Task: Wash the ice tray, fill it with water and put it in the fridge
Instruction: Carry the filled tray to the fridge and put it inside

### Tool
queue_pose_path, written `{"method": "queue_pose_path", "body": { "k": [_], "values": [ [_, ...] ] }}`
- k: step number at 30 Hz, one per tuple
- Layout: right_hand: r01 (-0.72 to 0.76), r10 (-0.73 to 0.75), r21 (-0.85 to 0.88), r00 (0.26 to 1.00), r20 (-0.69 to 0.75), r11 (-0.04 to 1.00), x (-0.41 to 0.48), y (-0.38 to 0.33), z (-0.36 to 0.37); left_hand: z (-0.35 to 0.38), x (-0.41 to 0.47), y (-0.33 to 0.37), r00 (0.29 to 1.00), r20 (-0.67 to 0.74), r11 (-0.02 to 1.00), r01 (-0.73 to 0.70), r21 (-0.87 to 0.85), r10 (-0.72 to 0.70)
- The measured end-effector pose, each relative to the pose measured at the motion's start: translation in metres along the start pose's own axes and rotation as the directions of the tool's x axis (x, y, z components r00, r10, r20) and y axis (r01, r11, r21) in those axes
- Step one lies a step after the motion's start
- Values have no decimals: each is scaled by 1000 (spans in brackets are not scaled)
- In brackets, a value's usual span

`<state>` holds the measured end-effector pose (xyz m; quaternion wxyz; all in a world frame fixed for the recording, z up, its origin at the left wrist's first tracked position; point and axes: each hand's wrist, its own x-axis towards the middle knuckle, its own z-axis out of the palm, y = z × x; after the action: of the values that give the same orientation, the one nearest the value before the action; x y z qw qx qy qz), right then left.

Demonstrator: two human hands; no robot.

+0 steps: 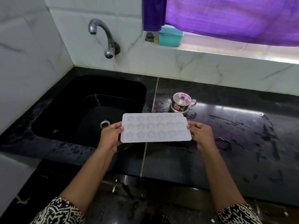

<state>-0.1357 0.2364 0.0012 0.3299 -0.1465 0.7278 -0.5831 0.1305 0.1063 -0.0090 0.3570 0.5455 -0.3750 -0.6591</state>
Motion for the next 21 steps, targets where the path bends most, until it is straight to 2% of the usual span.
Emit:
{"method": "queue_pose_path", "body": {
  "k": [8,21],
  "values": [
    [13,-6,-38,985,172,999,-1,-8,55,-49,-6,6,989,-142,997,-48,-59,39],
    [45,2,-108,919,395,993,25,-21,140,-93,0,13,923,-385,985,-48,-168,-20]
  ]
}}
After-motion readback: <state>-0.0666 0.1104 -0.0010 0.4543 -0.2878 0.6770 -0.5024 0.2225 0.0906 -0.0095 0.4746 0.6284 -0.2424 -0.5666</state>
